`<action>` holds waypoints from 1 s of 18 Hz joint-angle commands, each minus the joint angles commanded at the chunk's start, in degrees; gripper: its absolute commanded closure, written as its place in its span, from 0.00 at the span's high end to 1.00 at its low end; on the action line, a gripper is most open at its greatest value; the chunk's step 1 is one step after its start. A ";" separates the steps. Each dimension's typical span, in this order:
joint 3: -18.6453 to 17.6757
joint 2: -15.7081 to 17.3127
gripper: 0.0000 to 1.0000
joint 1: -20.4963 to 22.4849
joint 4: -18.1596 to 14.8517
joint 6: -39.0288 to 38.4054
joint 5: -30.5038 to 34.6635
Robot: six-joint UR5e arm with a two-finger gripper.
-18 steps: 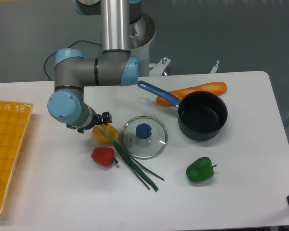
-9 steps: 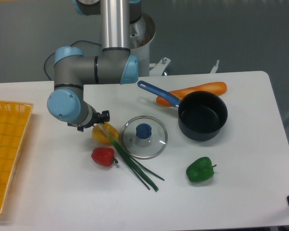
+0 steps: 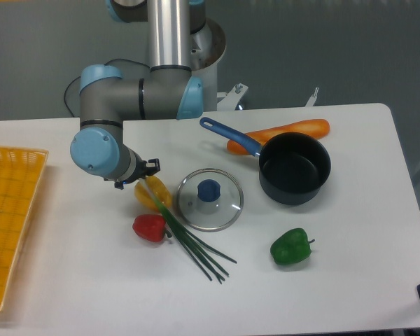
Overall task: Pick up the green onion
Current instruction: 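Close the gripper on the green onion stalks, then lift the green onions up and carry them over the glass lid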
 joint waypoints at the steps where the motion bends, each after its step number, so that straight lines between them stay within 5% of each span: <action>1: 0.09 0.00 0.00 0.09 -0.35 0.00 0.09; 7: 4.30 1.23 0.00 2.10 -5.89 1.57 2.20; 18: 6.76 5.27 0.00 8.61 -5.71 23.71 3.43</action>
